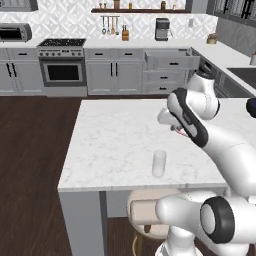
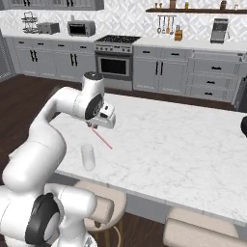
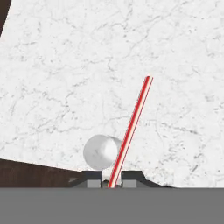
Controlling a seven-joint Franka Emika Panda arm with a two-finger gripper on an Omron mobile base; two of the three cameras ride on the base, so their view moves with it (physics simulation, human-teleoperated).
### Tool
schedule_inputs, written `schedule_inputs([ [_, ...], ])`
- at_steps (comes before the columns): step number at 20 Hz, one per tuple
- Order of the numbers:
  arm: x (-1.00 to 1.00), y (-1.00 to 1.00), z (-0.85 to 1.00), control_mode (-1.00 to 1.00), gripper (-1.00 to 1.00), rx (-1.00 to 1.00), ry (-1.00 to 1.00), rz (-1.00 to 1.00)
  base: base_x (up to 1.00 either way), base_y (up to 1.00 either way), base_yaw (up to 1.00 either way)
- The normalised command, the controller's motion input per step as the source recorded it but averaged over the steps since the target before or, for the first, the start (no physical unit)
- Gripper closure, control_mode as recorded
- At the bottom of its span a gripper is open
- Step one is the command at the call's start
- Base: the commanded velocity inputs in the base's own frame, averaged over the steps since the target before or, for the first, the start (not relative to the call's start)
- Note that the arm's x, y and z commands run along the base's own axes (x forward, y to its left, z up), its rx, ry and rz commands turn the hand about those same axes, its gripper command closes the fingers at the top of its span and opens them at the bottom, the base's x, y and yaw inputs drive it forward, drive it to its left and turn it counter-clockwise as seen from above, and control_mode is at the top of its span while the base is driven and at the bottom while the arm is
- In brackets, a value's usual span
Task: Take a straw from the drawer in front and place it inside the glass cup on the dining counter.
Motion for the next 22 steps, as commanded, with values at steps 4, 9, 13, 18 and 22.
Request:
schedule_inputs([
  [4, 0.00, 0.00, 0.46, -1.00, 1.00, 0.53, 0.00, 0.11, 0.00, 0.00, 0.00],
  [9, 0.00, 0.00, 0.11, -1.00, 1.00, 0.56, 0.02, 0.10, 0.00, 0.00, 0.00],
  [13, 0.03, 0.01, 0.00, -1.00, 1.00, 0.48, 0.01, 0.06, 0.00, 0.00, 0.00],
  [18, 0.07, 0.17, 0.00, -1.00, 1.00, 0.24, -0.05, 0.07, 0.00, 0.00, 0.00],
  [22, 0.18, 0.39, 0.00, -1.00, 1.00, 0.14, -0.02, 0.05, 0.00, 0.00, 0.00],
])
